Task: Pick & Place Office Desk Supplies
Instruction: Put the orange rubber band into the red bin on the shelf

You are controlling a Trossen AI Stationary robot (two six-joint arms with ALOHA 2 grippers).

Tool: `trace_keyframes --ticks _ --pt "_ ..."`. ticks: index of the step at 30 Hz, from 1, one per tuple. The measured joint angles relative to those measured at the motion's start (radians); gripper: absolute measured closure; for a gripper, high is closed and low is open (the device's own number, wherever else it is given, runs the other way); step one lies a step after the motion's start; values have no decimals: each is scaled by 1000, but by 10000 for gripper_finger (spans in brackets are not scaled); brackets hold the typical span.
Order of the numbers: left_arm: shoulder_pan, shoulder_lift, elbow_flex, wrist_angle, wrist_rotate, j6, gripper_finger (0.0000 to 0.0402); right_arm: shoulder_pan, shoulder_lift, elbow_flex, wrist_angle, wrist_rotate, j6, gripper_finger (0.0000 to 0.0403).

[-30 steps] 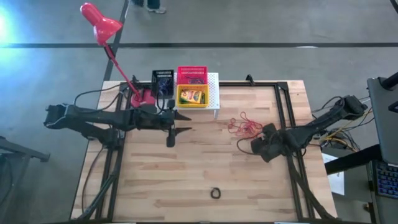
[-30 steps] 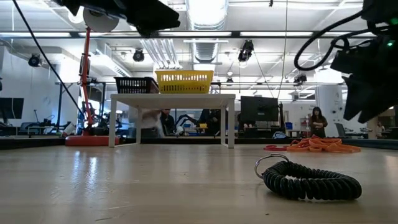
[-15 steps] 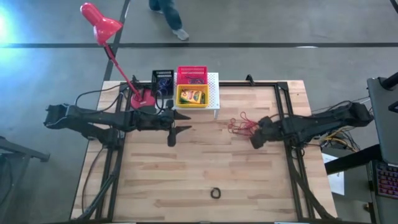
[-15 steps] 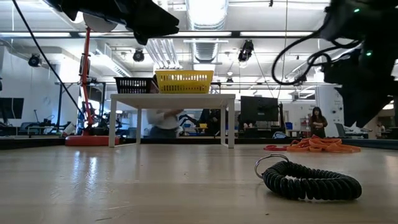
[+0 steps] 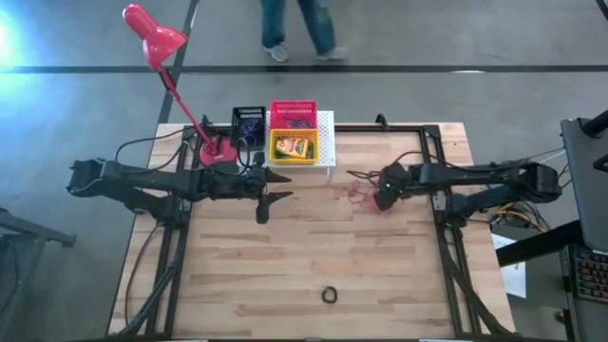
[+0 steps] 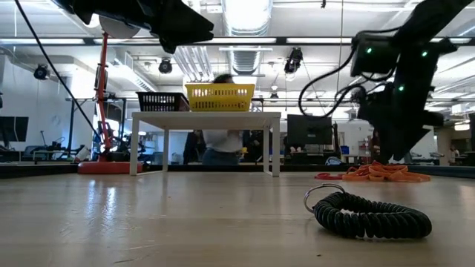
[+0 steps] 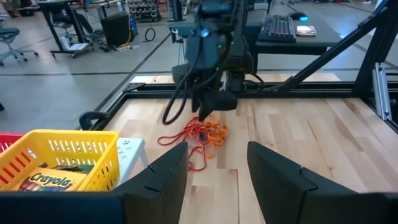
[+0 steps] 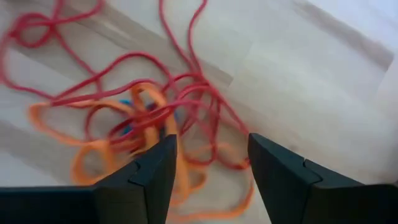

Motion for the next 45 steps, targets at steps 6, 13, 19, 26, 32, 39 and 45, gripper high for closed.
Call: trace_keyframes --ticks 6,13,19,26,32,39,45 --pt "0 0 0 0 0 0 234 -56 81 0 157 -82 -227 240" --pt "0 0 0 -1 0 0 234 -47 89 23 173 -145 -279 362" --pt "0 0 1 -1 0 0 234 0 -16 103 118 -147 -279 393" --pt "0 0 1 0 0 0 234 62 -121 238 88 -135 -279 394" --pt "0 0 1 0 0 0 234 143 -145 302 92 -158 -276 394" --pt "0 0 1 0 0 -1 234 372 -9 244 371 -195 -227 394" --pt "0 0 1 0 0 -1 234 518 190 251 573 -129 -210 394"
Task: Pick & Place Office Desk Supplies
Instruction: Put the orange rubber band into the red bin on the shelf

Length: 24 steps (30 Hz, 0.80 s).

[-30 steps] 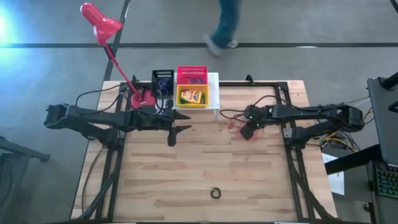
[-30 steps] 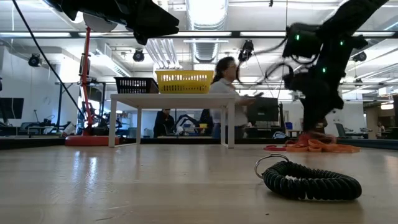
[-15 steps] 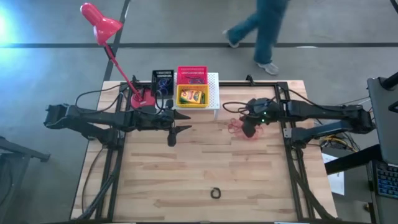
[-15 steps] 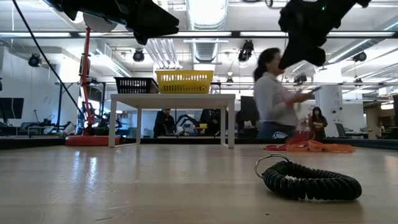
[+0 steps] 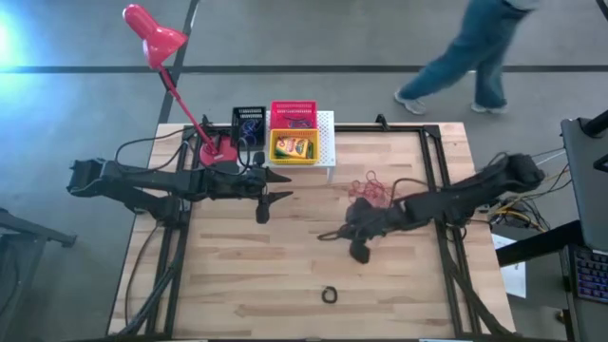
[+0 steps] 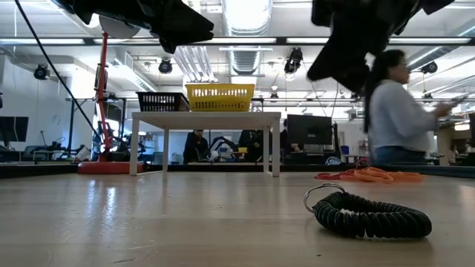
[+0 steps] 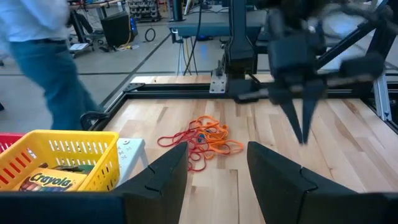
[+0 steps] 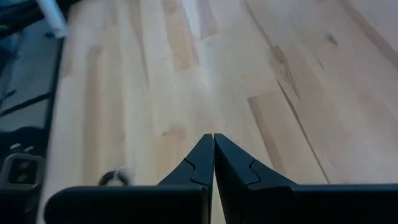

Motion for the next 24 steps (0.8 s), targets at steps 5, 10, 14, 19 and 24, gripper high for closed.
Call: trace_keyframes --ticks 5,10,14,19,24 --pt "0 0 0 0 0 -3 234 8 121 72 6 155 4 394" --pt "0 0 0 -30 0 -10 234 -13 148 208 -323 175 51 394" --pt "0 0 0 -50 0 -10 234 -56 147 289 -720 147 252 391" --pt "0 0 0 -50 0 -10 234 -91 136 242 -875 49 390 346" --pt "0 0 0 -50 0 -10 234 -106 134 103 -771 38 488 285"
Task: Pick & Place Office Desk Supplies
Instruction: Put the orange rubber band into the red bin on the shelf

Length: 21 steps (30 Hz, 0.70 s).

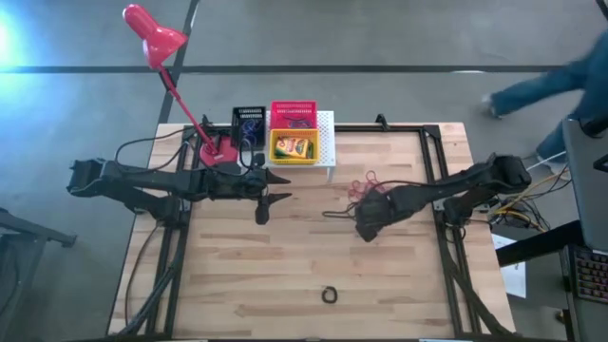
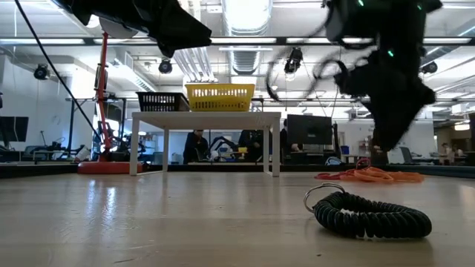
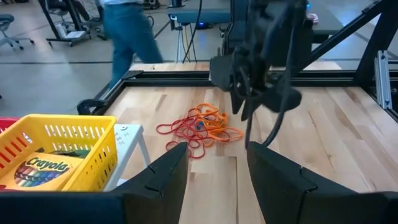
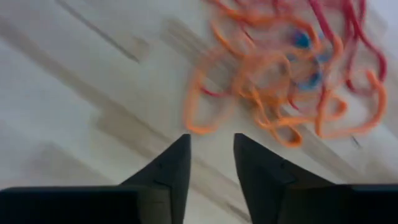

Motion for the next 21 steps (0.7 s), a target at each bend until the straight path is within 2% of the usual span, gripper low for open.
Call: trace_keyframes --ticks 4,8,14,21 --pt "0 0 0 -2 0 0 234 -5 -1 -90 80 34 74 262" --pt "0 0 0 -2 0 0 234 -7 -4 -152 177 52 103 268" --pt "0 0 0 -2 0 0 234 -22 -4 -246 327 88 105 309" --pt "0 0 0 -5 0 -19 234 -21 -14 -262 373 89 -14 387"
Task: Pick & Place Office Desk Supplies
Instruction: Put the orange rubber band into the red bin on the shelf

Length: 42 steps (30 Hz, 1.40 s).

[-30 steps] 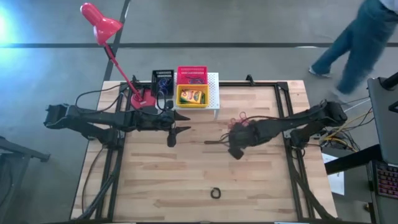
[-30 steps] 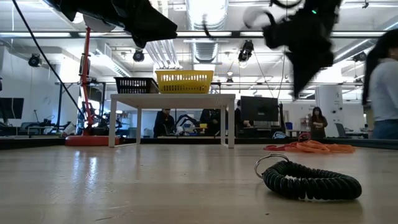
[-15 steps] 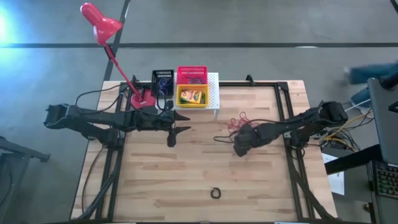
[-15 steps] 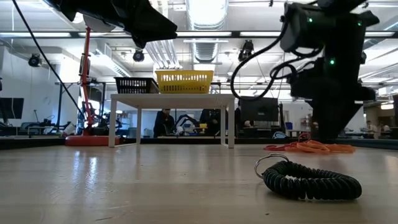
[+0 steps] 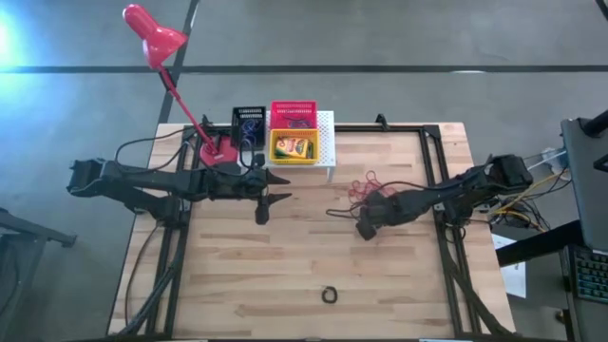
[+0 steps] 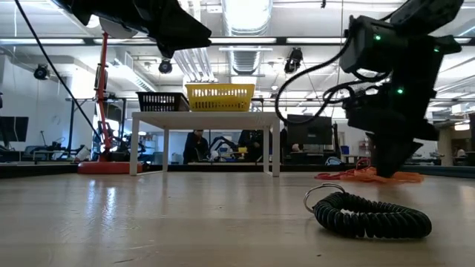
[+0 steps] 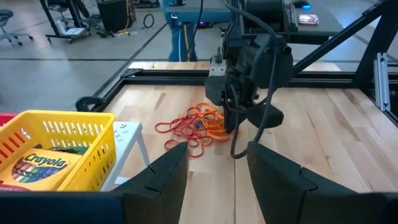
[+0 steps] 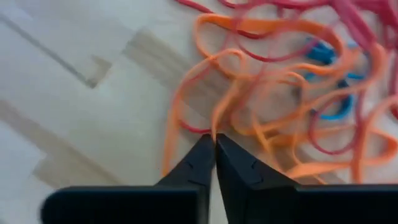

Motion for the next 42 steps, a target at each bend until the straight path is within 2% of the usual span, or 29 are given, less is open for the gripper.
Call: trace_keyframes --ticks 4,7,9,14,18,22,27,32,40,42 --pt "0 -7 0 -57 0 0 234 0 -46 94 9 -42 -110 393" --pt "0 -16 0 -106 -9 -2 234 -6 -89 198 7 -107 -225 394" --pt "0 -16 -1 -132 -11 -13 234 -19 -116 285 6 -115 -316 394" --pt "0 -16 -56 -81 -11 -30 234 -128 -117 544 6 -113 -602 394" --pt "0 -16 -105 5 -11 -53 234 -290 -20 788 -52 -152 -873 394" --pt "0 -16 -128 34 -11 -75 234 -466 154 1038 -163 -207 -1092 394" --pt "0 -16 -130 43 -11 -82 234 -615 375 1263 -171 -222 -1327 394" --pt "0 -16 -130 47 -11 -81 234 -697 576 1447 -187 -245 -1357 394" --pt "0 -16 -130 29 -11 -78 234 -738 766 1689 -321 -453 -1283 392" --pt "0 -16 -130 29 -11 -78 234 -741 786 1708 -330 -478 -1273 381"
